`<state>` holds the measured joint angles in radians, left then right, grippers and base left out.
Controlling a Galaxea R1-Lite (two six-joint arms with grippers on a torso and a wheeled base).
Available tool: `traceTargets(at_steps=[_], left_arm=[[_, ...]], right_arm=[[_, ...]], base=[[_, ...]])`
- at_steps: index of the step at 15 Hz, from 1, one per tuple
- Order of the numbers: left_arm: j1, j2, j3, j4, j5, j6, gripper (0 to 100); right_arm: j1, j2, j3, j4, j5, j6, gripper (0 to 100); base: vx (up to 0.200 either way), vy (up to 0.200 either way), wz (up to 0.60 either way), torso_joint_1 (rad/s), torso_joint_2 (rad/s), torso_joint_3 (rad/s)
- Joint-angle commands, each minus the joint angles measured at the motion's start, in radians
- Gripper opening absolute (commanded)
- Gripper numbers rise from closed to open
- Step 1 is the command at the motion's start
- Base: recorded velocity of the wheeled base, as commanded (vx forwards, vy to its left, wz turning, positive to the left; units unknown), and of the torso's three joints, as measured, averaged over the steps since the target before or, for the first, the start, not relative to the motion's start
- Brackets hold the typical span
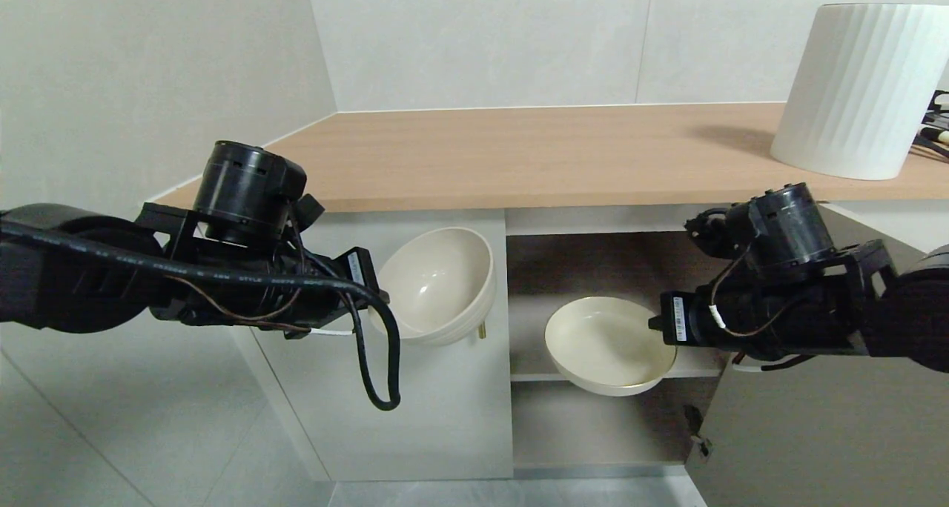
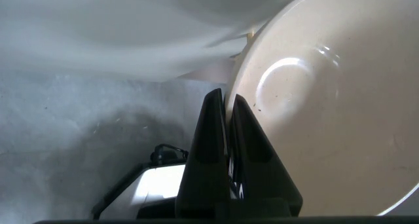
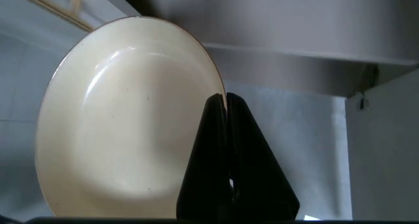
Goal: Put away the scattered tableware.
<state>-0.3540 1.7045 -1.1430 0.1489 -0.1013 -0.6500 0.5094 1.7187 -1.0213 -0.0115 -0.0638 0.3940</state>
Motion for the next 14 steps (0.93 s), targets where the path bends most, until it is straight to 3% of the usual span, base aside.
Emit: traceTargets(at_steps=[1, 8, 14], left_arm=[[0.0, 0.003, 0.0, 0.0, 0.0, 0.0, 0], [-0.002, 0.007, 0.0, 0.0, 0.0, 0.0, 0], [-0.006, 0.012, 0.002, 0.0, 0.0, 0.0, 0]], right_arm=[[-0.006, 0.107, -0.008, -0.024, -0.007, 0.0, 0], [-0.123, 0.489, -0.091, -0.303, -0.111, 0.014, 0], [-0.169, 0.677, -0.223, -0.375, -0.194, 0.077, 0]], base=[[0.0, 0.0, 0.0, 0.0, 0.0, 0.0], [0.0, 0.0, 0.0, 0.0, 0.0, 0.0], [0.0, 0.0, 0.0, 0.0, 0.0, 0.0]])
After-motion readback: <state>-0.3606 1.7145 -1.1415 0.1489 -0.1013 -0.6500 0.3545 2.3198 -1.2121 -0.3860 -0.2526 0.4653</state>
